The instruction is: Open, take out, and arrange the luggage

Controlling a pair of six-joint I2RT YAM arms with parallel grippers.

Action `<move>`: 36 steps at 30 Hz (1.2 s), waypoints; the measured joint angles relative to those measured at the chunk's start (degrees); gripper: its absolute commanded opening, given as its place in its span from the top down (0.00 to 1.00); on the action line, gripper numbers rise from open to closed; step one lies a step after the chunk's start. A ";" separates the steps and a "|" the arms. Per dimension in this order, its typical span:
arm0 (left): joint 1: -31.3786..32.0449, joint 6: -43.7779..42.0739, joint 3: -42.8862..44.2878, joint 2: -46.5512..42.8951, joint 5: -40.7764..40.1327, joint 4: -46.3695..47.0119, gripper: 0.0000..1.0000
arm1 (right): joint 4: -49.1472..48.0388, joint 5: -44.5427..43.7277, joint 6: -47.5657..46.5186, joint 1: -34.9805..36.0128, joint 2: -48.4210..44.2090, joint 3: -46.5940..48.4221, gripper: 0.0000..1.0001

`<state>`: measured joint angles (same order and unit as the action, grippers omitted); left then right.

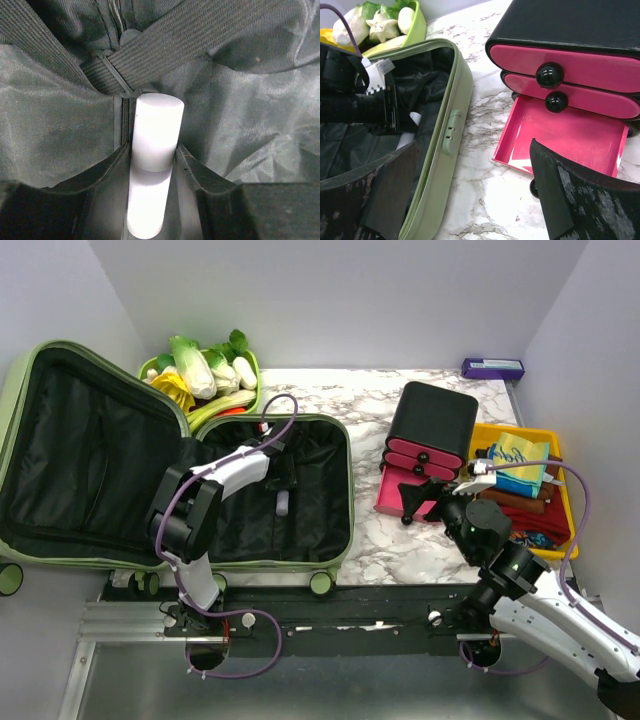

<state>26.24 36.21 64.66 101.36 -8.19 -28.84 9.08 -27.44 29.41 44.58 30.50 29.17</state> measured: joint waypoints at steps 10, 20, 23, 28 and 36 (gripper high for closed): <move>0.00 0.26 2.40 2.19 -0.83 -0.87 1.00 | -0.02 1.64 -3.87 0.00 -0.31 0.02 0.00; 0.48 4.52 0.37 -14.71 -0.87 -2.43 1.00 | -0.83 16.63 -6.93 0.00 4.09 2.43 0.00; 1.84 7.45 -1.40 -25.05 -0.79 0.76 1.00 | -1.62 23.85 -5.90 0.00 9.07 5.33 0.00; 6.97 12.22 -3.91 -35.39 -0.39 6.34 1.00 | -4.28 34.56 -3.37 0.00 17.29 10.21 0.05; 15.32 19.69 -7.48 -37.94 -1.42 9.46 1.00 | -12.79 47.93 1.55 0.00 28.02 15.37 0.13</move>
<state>41.56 55.90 57.19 63.42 -9.61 -19.38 -3.70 20.49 30.96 44.58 58.52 44.53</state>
